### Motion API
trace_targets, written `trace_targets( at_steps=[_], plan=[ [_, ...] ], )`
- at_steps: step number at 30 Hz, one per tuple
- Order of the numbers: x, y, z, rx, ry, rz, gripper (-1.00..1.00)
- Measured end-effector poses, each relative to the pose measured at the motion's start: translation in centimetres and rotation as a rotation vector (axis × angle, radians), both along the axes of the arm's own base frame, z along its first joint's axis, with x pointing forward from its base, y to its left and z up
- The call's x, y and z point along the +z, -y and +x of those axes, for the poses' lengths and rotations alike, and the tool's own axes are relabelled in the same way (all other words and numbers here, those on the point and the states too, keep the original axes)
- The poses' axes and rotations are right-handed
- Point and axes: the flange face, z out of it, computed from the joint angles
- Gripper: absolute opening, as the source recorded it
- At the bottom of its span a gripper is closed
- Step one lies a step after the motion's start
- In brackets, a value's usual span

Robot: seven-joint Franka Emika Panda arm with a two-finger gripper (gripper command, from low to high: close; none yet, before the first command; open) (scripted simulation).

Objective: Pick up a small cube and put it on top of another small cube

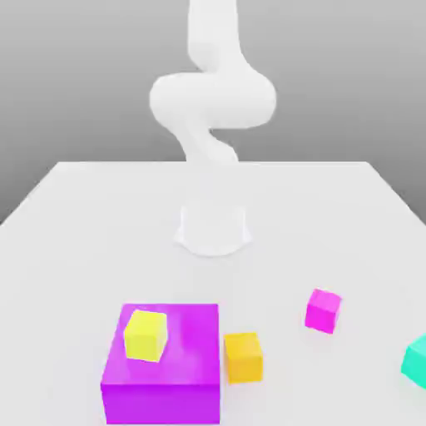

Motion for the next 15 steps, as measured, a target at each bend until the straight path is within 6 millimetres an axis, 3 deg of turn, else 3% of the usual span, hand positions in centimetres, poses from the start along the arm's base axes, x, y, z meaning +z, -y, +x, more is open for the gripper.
trace_targets(
  at_steps=[4, 8, 15],
  plan=[
    [-5.7, -4.2, 4.6, 0.049, -0.106, -0.056, 0.0],
    [-11.9, -8.5, 7.8, 0.108, -0.205, -0.105, 0.0],
    [-23.7, -16.2, 10.4, 0.232, -0.372, -0.171, 0.0]
  ],
)
